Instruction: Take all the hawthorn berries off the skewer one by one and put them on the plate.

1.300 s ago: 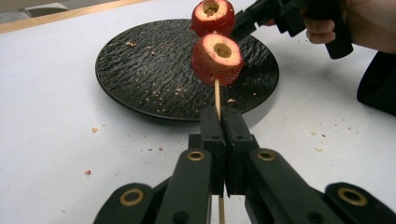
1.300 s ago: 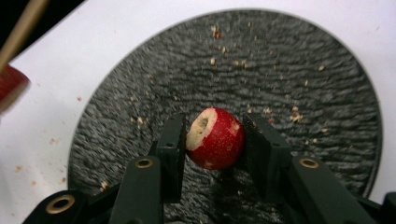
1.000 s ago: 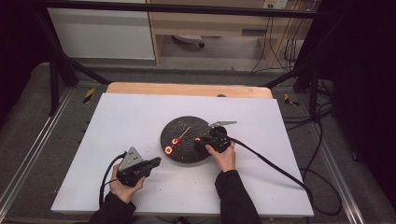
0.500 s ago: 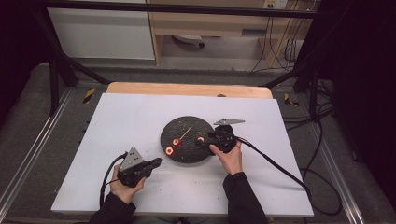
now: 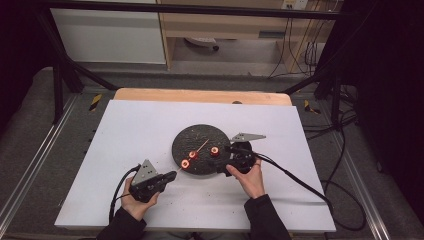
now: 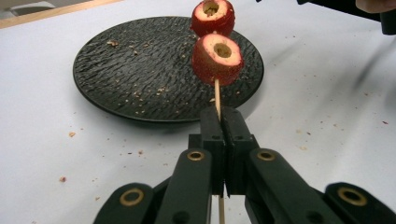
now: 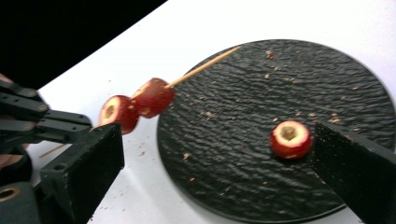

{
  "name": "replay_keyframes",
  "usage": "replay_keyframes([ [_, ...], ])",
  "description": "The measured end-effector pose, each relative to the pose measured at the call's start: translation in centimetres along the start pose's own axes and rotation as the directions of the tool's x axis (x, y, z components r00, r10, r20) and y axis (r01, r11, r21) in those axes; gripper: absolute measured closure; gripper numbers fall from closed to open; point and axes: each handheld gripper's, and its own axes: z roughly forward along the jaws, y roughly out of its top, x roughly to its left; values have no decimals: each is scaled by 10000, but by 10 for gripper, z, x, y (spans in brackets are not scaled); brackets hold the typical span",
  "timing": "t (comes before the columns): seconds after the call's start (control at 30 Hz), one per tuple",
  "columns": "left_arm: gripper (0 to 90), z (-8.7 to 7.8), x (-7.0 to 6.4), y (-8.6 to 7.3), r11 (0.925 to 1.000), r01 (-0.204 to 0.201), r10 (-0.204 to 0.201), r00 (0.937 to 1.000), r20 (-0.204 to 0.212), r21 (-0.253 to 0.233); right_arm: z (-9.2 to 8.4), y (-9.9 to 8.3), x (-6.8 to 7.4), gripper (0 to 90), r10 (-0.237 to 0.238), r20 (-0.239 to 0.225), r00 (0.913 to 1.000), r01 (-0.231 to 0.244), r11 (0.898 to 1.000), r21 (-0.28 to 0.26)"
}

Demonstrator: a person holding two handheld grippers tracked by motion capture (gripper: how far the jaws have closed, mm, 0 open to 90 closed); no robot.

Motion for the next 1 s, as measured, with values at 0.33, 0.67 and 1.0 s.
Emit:
replay_keyframes([
  [0.33, 883, 8, -13, 1, 9996, -267, 262, 9991, 336, 134, 0, -11, 8, 82, -68, -308, 9995, 70, 10000, 45],
  [0.67, 883, 13, -24, 1, 9984, -503, 487, 9969, 611, 244, 1, -24, 5, 251, 225, -738, 9970, -240, 9995, -198],
  [1.0, 883, 16, -32, 1, 9974, -675, 653, 9946, 813, 248, 4, -28, 6, 424, 253, -956, 9951, -267, 9995, -140],
])
